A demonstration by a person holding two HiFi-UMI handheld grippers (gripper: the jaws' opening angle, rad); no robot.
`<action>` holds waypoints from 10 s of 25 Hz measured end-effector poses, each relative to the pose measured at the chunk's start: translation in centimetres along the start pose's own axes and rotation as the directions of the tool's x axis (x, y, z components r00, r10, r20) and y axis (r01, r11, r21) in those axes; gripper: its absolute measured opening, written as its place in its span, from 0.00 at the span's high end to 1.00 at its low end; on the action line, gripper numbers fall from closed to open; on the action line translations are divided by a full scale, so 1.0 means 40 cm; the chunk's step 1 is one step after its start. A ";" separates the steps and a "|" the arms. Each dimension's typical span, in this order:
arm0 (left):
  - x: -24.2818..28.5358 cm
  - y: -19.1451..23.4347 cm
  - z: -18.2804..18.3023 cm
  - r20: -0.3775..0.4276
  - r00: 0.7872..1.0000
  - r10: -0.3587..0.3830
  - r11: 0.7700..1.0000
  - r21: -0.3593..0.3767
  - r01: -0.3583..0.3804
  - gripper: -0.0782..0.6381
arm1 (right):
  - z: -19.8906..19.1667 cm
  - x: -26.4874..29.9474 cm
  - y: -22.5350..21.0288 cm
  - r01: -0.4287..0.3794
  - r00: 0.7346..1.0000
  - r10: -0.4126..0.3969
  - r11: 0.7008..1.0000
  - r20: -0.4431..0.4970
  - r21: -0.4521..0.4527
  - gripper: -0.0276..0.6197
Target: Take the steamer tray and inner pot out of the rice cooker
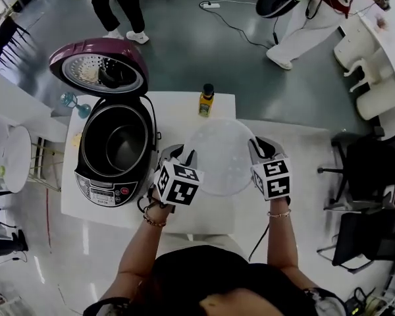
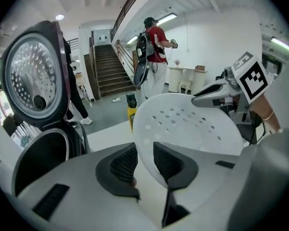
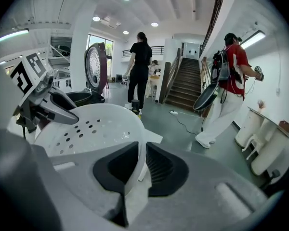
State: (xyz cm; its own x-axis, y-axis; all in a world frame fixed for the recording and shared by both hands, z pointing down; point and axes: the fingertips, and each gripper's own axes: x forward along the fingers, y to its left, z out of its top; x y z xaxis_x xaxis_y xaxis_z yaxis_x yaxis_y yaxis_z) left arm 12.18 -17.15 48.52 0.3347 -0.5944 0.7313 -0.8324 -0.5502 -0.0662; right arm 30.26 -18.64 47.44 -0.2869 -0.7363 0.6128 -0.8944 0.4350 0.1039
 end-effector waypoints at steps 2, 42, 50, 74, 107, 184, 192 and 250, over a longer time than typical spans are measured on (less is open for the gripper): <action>0.033 -0.003 -0.017 -0.003 1.000 0.010 0.999 -0.047 -0.010 0.75 | -0.020 0.040 -0.011 -0.031 0.999 0.031 1.000 -0.007 -0.002 0.87; 0.278 0.105 -0.332 -0.049 0.996 0.076 0.617 -0.783 -0.085 0.60 | -0.078 0.571 0.170 -0.506 0.862 0.496 0.855 -0.104 -0.112 0.79; 0.129 0.010 -0.294 0.008 0.998 -0.065 0.753 -0.655 0.054 0.52 | -0.008 0.422 0.097 -0.422 0.899 0.395 0.897 0.192 0.132 0.63; -0.585 0.480 -0.223 0.367 0.859 0.356 0.903 -0.372 -0.216 0.44 | 0.300 0.032 0.469 -0.260 0.858 0.146 0.950 0.492 0.172 0.59; -0.209 0.760 -0.303 -0.128 0.991 -0.025 0.992 0.120 0.040 0.39 | 0.316 0.314 0.712 -0.048 0.975 -0.008 0.968 -0.223 -0.245 0.55; -0.446 0.846 -0.189 0.300 0.943 -0.148 0.925 -0.297 0.239 0.84 | 0.576 0.092 0.727 -0.290 0.864 0.082 0.888 0.498 0.357 0.92; -0.523 0.832 -0.158 0.363 0.926 -0.107 0.933 -0.286 0.220 0.85 | 0.610 0.029 0.731 -0.316 0.826 0.092 0.892 0.556 0.323 0.92; -0.379 -0.081 -0.171 0.221 0.913 -0.343 0.883 -0.255 0.393 0.85 | -0.059 -0.440 0.241 -0.230 0.907 -0.047 0.777 0.418 0.586 0.92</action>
State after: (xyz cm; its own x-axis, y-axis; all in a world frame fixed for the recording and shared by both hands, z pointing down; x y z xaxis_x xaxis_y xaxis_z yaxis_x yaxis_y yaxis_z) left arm 6.77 -2.36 42.30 0.6884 -0.4837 0.5405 -0.7164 -0.5699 0.4024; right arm 27.49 -0.28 39.50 -0.3618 -0.9051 0.2235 -0.8302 0.2037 -0.5189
